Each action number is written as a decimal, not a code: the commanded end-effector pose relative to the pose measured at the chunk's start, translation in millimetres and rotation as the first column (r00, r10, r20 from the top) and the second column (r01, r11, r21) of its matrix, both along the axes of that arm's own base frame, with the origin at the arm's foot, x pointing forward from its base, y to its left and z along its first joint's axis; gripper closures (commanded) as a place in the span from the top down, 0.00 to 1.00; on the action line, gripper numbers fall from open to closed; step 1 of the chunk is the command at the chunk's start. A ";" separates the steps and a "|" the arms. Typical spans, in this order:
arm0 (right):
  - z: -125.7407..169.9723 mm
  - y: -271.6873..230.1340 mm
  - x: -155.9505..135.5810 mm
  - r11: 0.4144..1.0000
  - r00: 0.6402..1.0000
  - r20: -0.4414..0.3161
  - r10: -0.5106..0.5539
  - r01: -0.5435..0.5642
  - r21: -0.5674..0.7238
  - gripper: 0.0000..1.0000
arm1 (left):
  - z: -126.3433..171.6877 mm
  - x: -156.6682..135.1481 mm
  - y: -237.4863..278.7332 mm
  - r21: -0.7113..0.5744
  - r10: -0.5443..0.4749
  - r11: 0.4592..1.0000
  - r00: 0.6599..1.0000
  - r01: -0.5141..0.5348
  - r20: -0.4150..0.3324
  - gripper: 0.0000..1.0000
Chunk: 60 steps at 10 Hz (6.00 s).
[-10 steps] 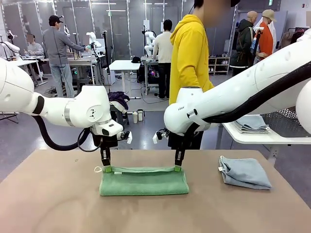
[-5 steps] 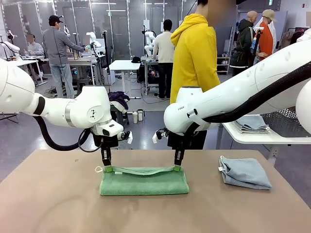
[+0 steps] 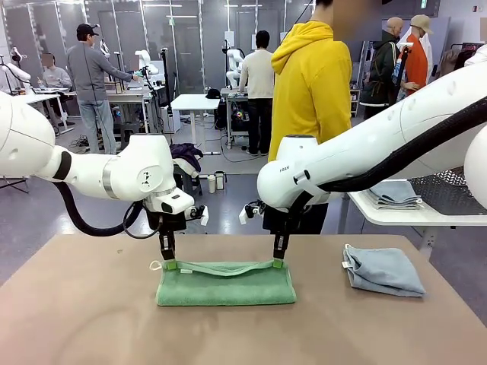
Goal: Fold the towels and place them in the basket.
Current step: When a person lays out a Towel with hook on the table, fold it in half twice.
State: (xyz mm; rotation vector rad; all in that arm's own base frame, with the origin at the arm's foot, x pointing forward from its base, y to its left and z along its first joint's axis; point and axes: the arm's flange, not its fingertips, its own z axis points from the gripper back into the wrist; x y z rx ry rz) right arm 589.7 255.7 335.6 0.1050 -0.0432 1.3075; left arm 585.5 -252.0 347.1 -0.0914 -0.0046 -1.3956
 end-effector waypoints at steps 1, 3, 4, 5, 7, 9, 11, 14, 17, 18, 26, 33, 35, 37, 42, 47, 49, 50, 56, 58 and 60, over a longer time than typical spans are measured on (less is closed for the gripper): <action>-6.9 -1.5 12.2 1.000 0.999 -0.045 -0.012 0.013 0.004 0.04 | -2.6 10.1 -9.9 0.020 -0.019 1.000 1.000 0.019 0.005 0.07; -11.0 -3.1 14.4 1.000 1.000 -0.025 -0.013 0.014 0.025 0.04 | -3.7 13.7 -13.9 -0.003 -0.020 1.000 0.999 0.020 0.027 0.07; -12.3 -2.5 18.3 0.999 0.999 -0.022 -0.030 0.031 0.017 0.04 | -6.6 17.8 -14.2 0.003 -0.003 1.000 1.000 0.003 0.020 0.07; -13.0 -2.3 22.9 0.999 0.999 -0.019 -0.035 0.036 0.026 0.04 | -8.7 21.9 -13.1 -0.004 0.017 1.000 1.000 -0.017 0.024 0.07; -13.0 -4.9 26.5 0.998 0.999 -0.018 -0.045 0.046 0.039 0.04 | -4.5 28.6 -8.6 -0.031 0.058 0.998 0.997 -0.057 0.057 0.07; -14.7 -7.0 29.9 0.997 0.998 -0.026 -0.060 0.061 0.040 0.04 | -8.8 36.9 -5.5 -0.036 0.080 0.996 0.996 -0.079 0.046 0.07; -18.1 -11.3 36.5 0.996 0.996 -0.037 -0.085 0.086 0.026 0.04 | -14.6 43.5 -3.4 -0.005 0.111 0.994 0.993 -0.111 0.037 0.07; -20.6 -11.0 39.6 0.995 0.995 -0.030 -0.092 0.093 0.032 0.10 | -16.8 45.1 0.9 0.004 0.143 0.990 0.989 -0.143 0.037 0.07; -19.8 -8.6 36.8 0.998 0.999 0.006 -0.042 0.041 0.049 0.56 | -13.6 38.4 7.0 -0.016 0.110 0.994 0.992 -0.109 0.066 0.45; -18.7 -9.8 36.4 0.998 0.999 0.023 -0.043 0.042 0.048 0.73 | -12.1 37.1 8.3 -0.019 0.093 0.996 0.991 -0.092 0.092 0.65; 18.3 -14.0 -2.4 0.977 0.978 -0.038 -0.203 0.205 0.056 1.00 | 14.6 -1.7 21.7 -0.062 0.140 0.989 0.988 -0.136 0.068 1.00; 26.6 -24.1 -60.9 0.725 0.740 -0.110 -0.663 0.672 0.152 1.00 | 40.3 -148.6 71.1 -0.244 0.528 0.834 0.844 -0.495 0.094 1.00; 21.5 -27.5 -59.6 0.722 0.736 -0.123 -0.666 0.677 0.143 1.00 | 38.9 -173.1 85.9 -0.264 0.545 0.825 0.826 -0.499 0.144 1.00; 22.7 -28.3 -57.4 0.740 0.754 -0.127 -0.644 0.657 0.145 1.00 | 39.8 -142.6 77.1 -0.237 0.510 0.843 0.857 -0.482 0.073 1.00; 29.8 -20.9 -58.3 0.692 0.702 -0.120 -0.702 0.712 0.121 1.00 | 53.7 -157.6 74.5 -0.257 0.495 0.854 0.859 -0.453 0.131 1.00; 29.7 -7.1 -30.7 0.427 0.423 -0.087 -0.902 0.904 -0.035 1.00 | 72.5 -235.0 99.5 -0.170 0.606 0.793 0.785 -0.585 0.124 1.00; 25.8 -9.2 -20.9 0.355 0.351 -0.072 -0.934 0.933 -0.053 1.00 | 70.8 -259.4 111.0 -0.178 0.606 0.793 0.783 -0.583 0.140 1.00; 20.9 -10.5 -13.9 0.316 0.311 -0.076 -0.947 0.947 -0.060 1.00 | 73.2 -269.2 114.2 -0.155 0.602 0.798 0.782 -0.583 0.161 1.00; -13.0 -17.0 7.8 0.213 0.210 -0.041 -0.977 0.967 -0.140 1.00 | 96.6 -240.3 104.2 -0.166 0.598 0.801 0.786 -0.576 0.156 1.00; -21.2 -16.9 6.8 0.194 0.192 -0.026 -0.981 0.970 -0.147 1.00 | 96.6 -240.3 104.2 -0.166 0.598 0.801 0.786 -0.576 0.156 1.00; -28.5 -17.5 6.6 0.191 0.190 -0.022 -0.982 0.970 -0.148 1.00 | 96.6 -240.3 104.2 -0.166 0.598 0.801 0.786 -0.576 0.156 1.00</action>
